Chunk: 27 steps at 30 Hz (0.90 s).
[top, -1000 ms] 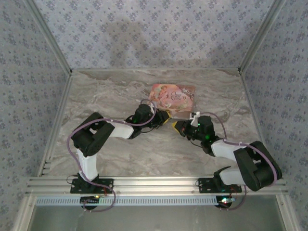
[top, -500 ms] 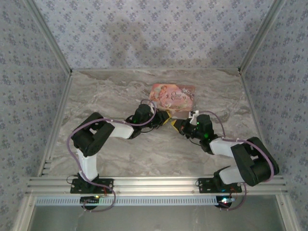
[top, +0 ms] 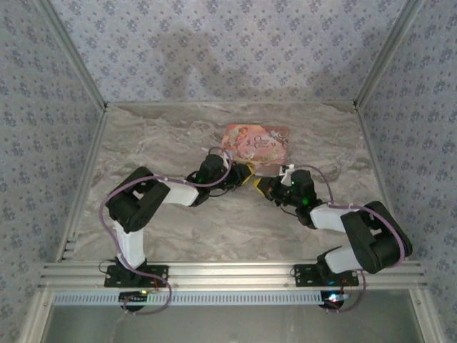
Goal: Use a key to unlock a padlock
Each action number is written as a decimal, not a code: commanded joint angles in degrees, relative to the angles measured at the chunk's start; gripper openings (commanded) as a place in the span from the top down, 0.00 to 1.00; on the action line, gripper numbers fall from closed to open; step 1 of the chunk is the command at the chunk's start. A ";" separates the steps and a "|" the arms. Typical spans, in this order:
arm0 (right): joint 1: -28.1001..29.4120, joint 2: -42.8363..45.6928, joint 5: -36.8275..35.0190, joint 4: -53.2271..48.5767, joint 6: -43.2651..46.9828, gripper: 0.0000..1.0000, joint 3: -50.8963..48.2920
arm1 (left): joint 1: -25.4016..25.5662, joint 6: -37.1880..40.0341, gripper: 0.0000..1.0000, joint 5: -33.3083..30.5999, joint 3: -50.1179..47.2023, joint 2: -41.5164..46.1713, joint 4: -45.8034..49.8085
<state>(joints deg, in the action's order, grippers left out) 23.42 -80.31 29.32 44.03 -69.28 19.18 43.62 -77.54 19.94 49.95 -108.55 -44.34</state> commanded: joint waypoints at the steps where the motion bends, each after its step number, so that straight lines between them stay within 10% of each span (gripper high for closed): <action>1: 0.31 -0.47 -0.22 1.76 -0.68 1.00 1.44 | 0.42 -0.95 0.86 2.28 0.50 1.41 -5.58; 27: 0.11 -0.58 -1.70 4.17 -2.55 1.00 0.95 | 0.51 -1.30 0.86 2.26 -0.56 1.34 -7.08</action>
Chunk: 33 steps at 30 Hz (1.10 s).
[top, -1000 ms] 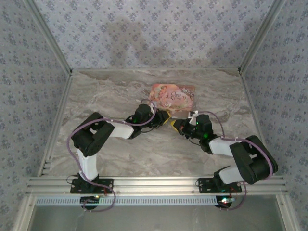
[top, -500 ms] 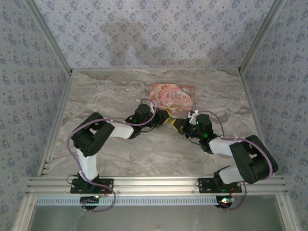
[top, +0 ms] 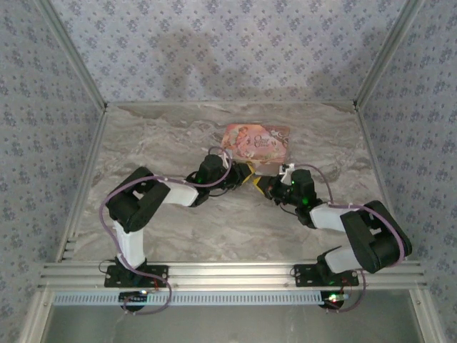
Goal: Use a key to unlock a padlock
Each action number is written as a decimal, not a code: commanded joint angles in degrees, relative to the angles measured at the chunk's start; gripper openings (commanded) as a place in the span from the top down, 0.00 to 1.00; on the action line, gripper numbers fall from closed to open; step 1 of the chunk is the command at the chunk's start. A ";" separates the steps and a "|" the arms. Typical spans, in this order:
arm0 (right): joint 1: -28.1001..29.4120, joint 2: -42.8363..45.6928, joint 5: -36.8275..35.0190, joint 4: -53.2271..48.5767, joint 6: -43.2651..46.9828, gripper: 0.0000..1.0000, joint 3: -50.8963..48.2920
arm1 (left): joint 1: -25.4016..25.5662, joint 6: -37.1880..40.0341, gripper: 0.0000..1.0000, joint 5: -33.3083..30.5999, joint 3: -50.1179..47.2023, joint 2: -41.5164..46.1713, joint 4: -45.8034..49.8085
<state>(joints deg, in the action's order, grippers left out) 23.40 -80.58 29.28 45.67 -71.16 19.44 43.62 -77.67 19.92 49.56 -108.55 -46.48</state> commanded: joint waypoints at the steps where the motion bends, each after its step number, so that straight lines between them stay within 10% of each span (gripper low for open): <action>1: 0.16 -0.37 -1.72 2.82 -0.89 1.00 0.59 | 0.51 -1.21 0.86 2.31 -0.17 1.39 -4.94; 33: -0.37 0.13 -2.49 4.84 -2.81 1.00 -0.83 | 0.46 -1.44 0.86 2.21 -0.01 1.40 -5.38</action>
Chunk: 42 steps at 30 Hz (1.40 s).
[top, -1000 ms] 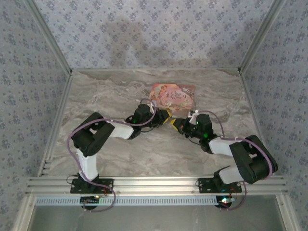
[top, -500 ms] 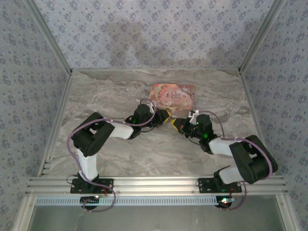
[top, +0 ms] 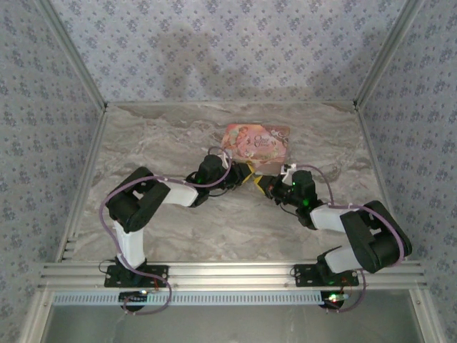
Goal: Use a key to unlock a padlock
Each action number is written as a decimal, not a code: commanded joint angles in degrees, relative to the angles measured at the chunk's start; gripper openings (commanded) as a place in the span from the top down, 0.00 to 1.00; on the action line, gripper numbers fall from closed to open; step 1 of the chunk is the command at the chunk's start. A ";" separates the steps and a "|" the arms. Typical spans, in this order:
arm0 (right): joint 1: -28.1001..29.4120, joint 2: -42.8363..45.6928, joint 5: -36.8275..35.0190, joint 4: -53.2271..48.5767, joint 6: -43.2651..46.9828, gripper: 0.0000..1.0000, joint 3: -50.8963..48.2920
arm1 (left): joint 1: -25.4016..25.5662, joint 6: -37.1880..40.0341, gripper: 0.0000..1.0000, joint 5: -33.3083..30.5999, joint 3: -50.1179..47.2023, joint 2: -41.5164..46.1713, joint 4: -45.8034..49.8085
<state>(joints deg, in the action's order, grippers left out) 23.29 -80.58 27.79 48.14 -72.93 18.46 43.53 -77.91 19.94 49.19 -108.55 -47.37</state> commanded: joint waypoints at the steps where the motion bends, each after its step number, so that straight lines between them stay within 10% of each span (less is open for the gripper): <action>1: -0.27 0.12 -0.90 2.40 -1.23 1.00 0.26 | 0.55 -1.19 0.86 2.21 0.38 1.40 -4.48; 42: 0.18 -5.04 -2.57 9.97 -11.31 1.00 -0.44 | 0.94 -1.57 0.86 2.44 0.56 0.91 -5.91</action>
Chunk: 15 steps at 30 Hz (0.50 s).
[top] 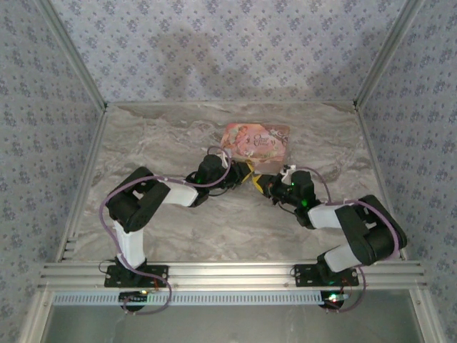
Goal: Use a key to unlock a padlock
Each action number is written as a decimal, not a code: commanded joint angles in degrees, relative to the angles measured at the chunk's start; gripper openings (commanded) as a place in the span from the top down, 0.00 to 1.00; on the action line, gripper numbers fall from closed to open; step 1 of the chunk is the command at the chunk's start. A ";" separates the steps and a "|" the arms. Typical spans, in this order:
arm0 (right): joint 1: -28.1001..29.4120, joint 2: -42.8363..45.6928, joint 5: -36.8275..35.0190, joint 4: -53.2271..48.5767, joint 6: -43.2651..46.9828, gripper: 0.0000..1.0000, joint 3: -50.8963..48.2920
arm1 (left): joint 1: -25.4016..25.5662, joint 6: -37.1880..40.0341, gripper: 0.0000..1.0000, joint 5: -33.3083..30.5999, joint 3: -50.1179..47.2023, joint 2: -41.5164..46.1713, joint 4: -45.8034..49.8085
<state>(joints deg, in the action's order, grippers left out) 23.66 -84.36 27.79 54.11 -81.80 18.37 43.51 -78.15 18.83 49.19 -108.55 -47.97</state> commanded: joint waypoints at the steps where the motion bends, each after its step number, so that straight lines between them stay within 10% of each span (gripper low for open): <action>1: -0.22 -1.72 -2.64 4.84 -3.13 1.00 -0.48 | 0.94 -1.31 0.86 3.57 0.55 0.89 -5.30; 15: 0.37 -6.46 -4.41 13.41 -9.35 1.00 -1.10 | 1.22 -1.36 0.86 3.80 0.34 0.81 -5.64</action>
<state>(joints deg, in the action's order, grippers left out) 23.90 -89.97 27.00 64.40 -89.41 17.26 43.48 -78.19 17.12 49.19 -108.55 -48.12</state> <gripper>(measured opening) 0.064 0.144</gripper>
